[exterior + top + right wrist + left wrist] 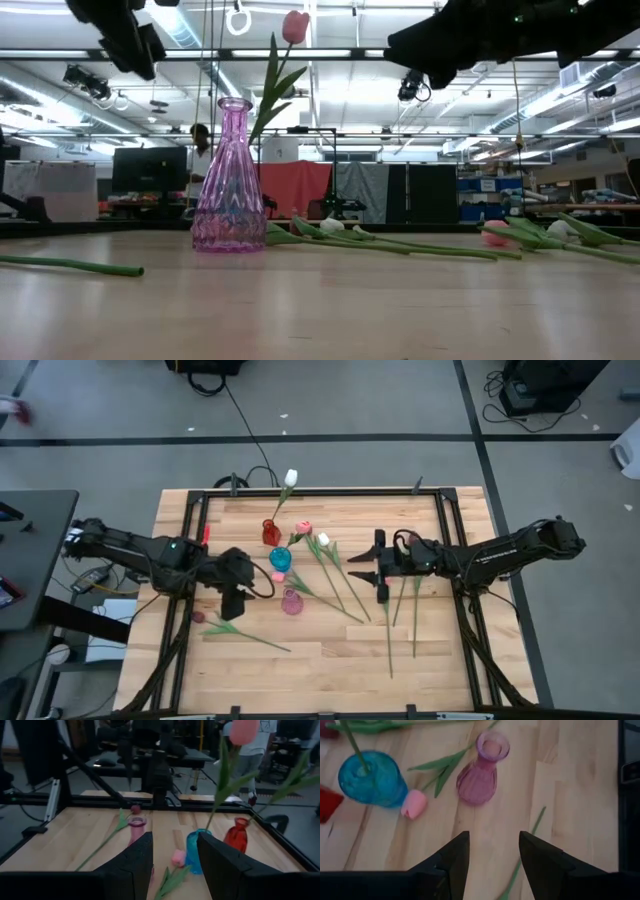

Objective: Sort flowers into vase by color
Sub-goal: Put the bottom left red flower into the purple vase

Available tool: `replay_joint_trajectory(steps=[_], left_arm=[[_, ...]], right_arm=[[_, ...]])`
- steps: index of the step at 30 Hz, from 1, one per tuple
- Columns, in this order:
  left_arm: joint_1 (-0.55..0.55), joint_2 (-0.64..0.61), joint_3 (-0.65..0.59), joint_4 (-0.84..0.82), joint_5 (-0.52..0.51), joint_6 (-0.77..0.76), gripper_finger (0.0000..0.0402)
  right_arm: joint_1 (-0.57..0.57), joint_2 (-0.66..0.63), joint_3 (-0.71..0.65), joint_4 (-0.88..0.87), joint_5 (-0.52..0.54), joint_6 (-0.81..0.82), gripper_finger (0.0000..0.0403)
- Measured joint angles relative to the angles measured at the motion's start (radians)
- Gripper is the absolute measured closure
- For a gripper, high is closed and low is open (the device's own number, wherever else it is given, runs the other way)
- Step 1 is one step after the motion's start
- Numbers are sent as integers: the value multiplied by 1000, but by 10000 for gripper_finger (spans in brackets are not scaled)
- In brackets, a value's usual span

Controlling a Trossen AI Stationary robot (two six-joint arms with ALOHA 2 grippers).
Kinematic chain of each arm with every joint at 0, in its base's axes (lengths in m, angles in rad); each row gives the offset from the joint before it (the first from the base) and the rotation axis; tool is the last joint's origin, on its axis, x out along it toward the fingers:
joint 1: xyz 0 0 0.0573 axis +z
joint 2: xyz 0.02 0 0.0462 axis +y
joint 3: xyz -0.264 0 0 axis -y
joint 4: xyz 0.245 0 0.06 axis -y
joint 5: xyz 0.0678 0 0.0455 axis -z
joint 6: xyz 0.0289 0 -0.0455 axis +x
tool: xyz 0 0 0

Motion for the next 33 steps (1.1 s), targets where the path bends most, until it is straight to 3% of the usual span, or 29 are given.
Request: replay_joint_trajectory(steps=[13,24,33], left_arm=[[-161,46,-18,26,-37,218,225],[-311,61,-20,69,-73,89,225],[-421,178,-125,362,-93,18,225]], right_arm=[[51,33,1,84,14,83,238],[155,187,0,159,195,133,238],[189,293,1,393,211,18,238]])
